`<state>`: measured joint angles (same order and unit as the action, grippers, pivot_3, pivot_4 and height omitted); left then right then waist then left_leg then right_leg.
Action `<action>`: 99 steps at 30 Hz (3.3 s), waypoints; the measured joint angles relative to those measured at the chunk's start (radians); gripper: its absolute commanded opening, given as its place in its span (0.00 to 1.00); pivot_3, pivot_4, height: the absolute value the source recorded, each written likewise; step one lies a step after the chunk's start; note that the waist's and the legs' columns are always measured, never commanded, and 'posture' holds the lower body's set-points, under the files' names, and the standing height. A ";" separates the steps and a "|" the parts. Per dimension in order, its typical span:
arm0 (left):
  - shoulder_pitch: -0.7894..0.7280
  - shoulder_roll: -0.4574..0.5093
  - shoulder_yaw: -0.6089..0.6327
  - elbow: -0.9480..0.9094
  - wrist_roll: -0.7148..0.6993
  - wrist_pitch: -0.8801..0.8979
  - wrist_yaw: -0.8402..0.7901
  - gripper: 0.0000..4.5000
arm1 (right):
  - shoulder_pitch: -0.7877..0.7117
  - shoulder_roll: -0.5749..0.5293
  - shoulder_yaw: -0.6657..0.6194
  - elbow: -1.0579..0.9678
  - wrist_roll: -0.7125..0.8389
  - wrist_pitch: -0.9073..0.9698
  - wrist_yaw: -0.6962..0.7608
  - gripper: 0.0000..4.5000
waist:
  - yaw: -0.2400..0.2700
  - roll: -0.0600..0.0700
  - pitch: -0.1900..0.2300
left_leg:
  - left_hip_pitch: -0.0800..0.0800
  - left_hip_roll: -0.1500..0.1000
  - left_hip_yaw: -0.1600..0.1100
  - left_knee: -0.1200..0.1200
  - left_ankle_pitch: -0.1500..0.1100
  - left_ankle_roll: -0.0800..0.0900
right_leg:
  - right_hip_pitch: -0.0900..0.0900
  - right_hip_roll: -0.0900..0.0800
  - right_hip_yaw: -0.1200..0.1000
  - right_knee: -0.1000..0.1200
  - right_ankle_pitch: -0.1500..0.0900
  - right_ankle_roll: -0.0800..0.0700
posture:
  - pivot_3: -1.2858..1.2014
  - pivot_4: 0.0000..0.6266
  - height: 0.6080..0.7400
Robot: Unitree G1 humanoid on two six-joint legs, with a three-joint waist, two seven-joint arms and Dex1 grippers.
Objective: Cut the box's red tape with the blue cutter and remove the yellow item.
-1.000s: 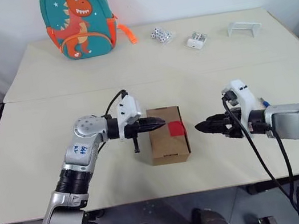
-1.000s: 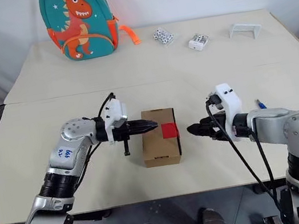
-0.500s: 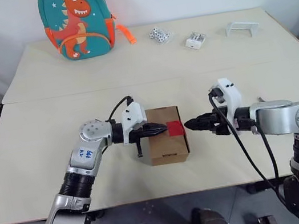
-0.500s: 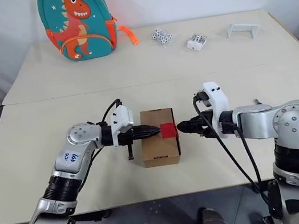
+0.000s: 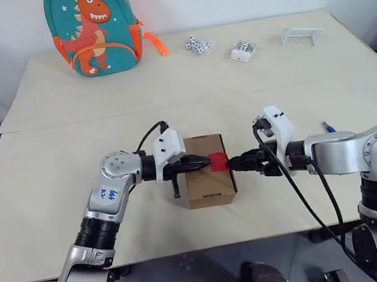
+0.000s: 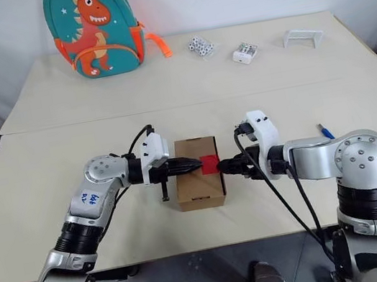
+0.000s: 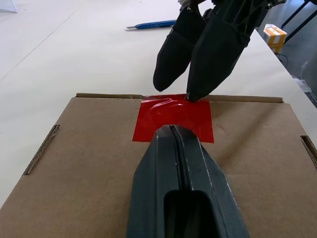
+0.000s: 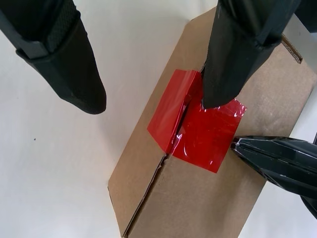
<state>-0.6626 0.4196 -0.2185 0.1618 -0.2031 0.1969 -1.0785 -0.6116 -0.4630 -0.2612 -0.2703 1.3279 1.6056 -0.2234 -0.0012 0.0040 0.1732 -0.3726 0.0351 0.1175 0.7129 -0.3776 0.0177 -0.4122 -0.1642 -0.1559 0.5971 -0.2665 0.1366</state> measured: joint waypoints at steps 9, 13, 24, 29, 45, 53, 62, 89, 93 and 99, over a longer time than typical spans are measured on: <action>0.002 0.000 -0.006 -0.008 0.002 0.001 0.002 0.00 | 0.032 -0.045 -0.007 0.003 0.029 -0.008 -0.011 0.72 | 0.001 0.000 0.000 | 0.000 0.000 0.000 0.000 0.000 0.000 | 0.000 0.000 0.000 -0.001 0.000 0.000 | 0.52 0.24 1.00; 0.006 -0.001 -0.010 -0.016 0.003 0.000 0.003 0.00 | 0.032 -0.057 -0.007 0.003 0.036 -0.007 -0.013 0.72 | 0.002 0.000 0.000 | 0.000 0.000 0.000 0.000 0.000 0.000 | 0.000 0.000 0.000 -0.001 0.000 0.000 | 0.52 0.24 1.00; 0.009 -0.002 -0.018 -0.027 0.007 0.001 0.005 0.00 | -0.024 -0.046 0.058 0.000 -0.004 -0.004 -0.048 0.72 | 0.001 0.000 0.000 | 0.000 0.000 0.000 0.000 0.000 0.000 | 0.000 0.000 0.000 -0.001 0.000 0.000 | 0.52 0.24 1.00; 0.010 -0.005 -0.020 -0.027 0.013 -0.004 0.005 0.00 | -0.054 -0.032 0.094 0.002 -0.046 0.003 -0.065 0.72 | -0.002 0.000 0.000 | 0.001 0.000 0.000 0.000 0.000 0.000 | 0.001 0.000 0.001 -0.001 0.000 0.000 | 0.52 0.24 1.00; 0.037 -0.018 -0.036 -0.035 0.014 -0.036 0.022 0.00 | -0.045 -0.166 0.160 0.022 -0.096 -0.005 -0.019 0.72 | 0.011 -0.002 -0.003 | 0.001 0.000 -0.001 0.001 0.000 0.001 | 0.003 -0.001 0.000 -0.002 0.000 0.000 | 0.52 0.24 1.00; 0.049 -0.018 -0.034 -0.045 0.013 -0.036 0.032 0.00 | -0.020 -0.170 0.169 0.042 -0.146 0.004 -0.001 0.72 | 0.003 -0.002 -0.003 | 0.001 0.000 0.000 0.000 0.000 0.001 | 0.002 -0.001 0.000 -0.002 0.000 0.000 | 0.52 0.24 1.00; 0.065 -0.017 -0.031 -0.066 0.013 -0.029 0.039 0.00 | 0.004 -0.202 0.152 0.042 -0.195 0.004 0.065 0.72 | 0.003 -0.002 -0.003 | 0.001 0.000 0.000 -0.001 0.000 0.001 | 0.002 -0.001 0.000 -0.003 0.000 0.000 | 0.52 0.24 1.00; 0.079 -0.009 -0.027 -0.097 0.011 -0.009 0.039 0.00 | -0.031 -0.215 -0.035 0.211 -0.203 0.004 0.344 0.72 | 0.002 -0.002 -0.003 | 0.002 0.000 0.000 -0.006 0.000 0.001 | 0.003 -0.001 -0.002 -0.005 0.000 0.000 | 0.52 0.24 1.00; 0.079 -0.005 -0.026 -0.098 0.011 -0.008 0.038 0.00 | -0.010 -0.186 -0.058 0.355 -0.064 0.004 0.282 0.72 | 0.000 -0.002 -0.003 | 0.003 0.000 0.000 -0.008 0.000 0.001 | 0.002 -0.001 -0.002 -0.005 0.000 0.000 | 0.52 0.24 1.00; 0.077 -0.004 -0.026 -0.103 0.011 0.000 0.038 0.00 | -0.010 -0.137 -0.067 0.488 0.018 0.005 0.214 0.72 | 0.000 -0.002 -0.003 | 0.003 0.000 0.001 -0.008 0.000 0.001 | 0.002 -0.001 -0.001 -0.005 0.000 0.000 | 0.52 0.24 1.00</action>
<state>-0.5855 0.4156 -0.2445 0.0590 -0.1919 0.1969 -1.0409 -0.6219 -0.5998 -0.3277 0.2173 1.3464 1.6108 -0.0094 -0.0009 0.0024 0.1702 -0.3697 0.0351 0.1181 0.7053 -0.3774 0.0186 -0.4098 -0.1647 -0.1574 0.5919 -0.2664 0.1367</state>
